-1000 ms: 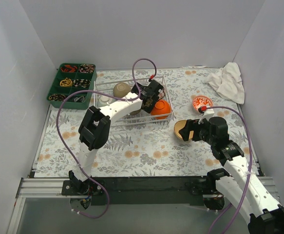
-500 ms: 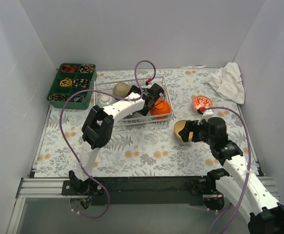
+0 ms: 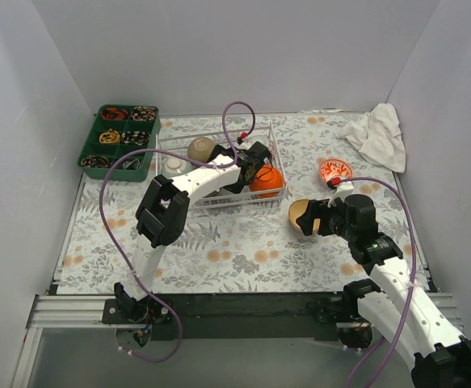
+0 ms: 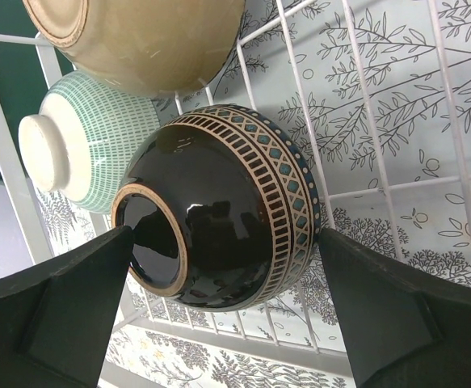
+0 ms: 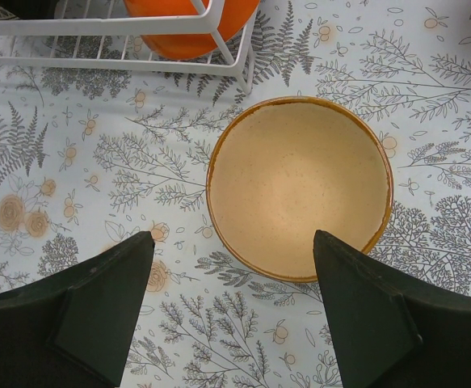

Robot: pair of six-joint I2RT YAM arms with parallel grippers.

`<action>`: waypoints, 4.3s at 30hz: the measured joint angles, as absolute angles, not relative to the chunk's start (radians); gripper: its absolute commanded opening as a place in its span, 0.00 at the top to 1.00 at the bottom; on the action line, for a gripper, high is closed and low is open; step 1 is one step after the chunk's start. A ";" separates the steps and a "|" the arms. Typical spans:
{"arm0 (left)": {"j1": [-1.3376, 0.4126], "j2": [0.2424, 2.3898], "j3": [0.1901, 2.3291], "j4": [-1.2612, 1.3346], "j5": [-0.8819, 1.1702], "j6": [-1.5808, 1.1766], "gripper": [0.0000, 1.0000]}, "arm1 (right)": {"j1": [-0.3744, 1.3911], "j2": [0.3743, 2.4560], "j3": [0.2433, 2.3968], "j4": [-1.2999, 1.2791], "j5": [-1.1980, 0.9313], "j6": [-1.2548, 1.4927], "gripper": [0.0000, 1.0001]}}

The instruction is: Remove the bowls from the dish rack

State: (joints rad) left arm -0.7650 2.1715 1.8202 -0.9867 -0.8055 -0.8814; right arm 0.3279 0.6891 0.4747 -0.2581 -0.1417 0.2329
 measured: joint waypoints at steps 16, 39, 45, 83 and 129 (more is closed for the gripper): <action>-0.778 2.167 1.731 -0.956 -0.883 -0.824 0.02 | 0.328 0.693 0.475 -0.258 -0.143 0.233 0.12; -0.783 2.152 1.736 -0.929 -0.867 -0.792 0.34 | 0.328 0.695 0.475 -0.253 -0.146 0.233 0.12; -0.785 2.152 1.769 -0.948 -0.841 -0.794 0.47 | 0.328 0.695 0.475 -0.252 -0.154 0.232 0.12; -0.733 1.919 1.769 -0.810 -0.599 -0.922 0.89 | 0.328 0.698 0.475 -0.159 -0.342 0.237 0.13; -0.565 1.297 1.053 -0.093 0.210 -1.675 0.73 | 0.651 1.323 0.917 0.313 -0.561 0.009 0.99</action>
